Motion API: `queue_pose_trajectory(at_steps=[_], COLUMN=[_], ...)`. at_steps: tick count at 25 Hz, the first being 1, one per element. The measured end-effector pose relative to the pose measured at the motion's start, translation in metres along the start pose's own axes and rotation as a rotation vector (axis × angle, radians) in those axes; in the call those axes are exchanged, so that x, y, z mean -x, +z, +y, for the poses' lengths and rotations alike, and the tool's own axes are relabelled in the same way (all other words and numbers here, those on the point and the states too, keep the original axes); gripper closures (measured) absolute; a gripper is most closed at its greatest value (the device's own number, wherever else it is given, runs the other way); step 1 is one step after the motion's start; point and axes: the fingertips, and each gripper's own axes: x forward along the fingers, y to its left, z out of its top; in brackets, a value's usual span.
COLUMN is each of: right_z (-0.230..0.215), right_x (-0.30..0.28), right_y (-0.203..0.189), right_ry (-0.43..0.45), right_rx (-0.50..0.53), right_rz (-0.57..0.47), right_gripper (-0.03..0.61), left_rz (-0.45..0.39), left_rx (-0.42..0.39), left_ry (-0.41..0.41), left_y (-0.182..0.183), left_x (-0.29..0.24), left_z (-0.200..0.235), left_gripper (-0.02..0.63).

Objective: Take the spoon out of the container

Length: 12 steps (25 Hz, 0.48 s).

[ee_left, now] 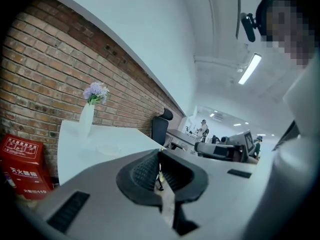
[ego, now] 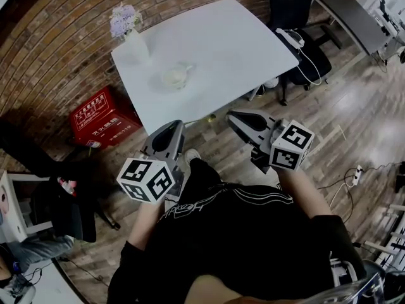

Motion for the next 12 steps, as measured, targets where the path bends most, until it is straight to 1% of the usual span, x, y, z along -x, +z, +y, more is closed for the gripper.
queue_pose_trajectory(at_steps=[6,12], right_z=[-0.001,0.003], right_x=[-0.005,-0.008], right_y=[0.005,0.01], right_ry=[-0.014,-0.001], right_rx=[0.016,0.024], right_rz=[0.012,0.018], right_gripper=[0.583,0.583], left_rz=[0.01,0.021], left_rx=[-0.026,-0.037], left_ry=[-0.036,-0.037], left_y=[0.011,0.015], left_x=[-0.004,-0.002], left_z=[-0.004,-0.007], left_gripper=[0.607,0.607])
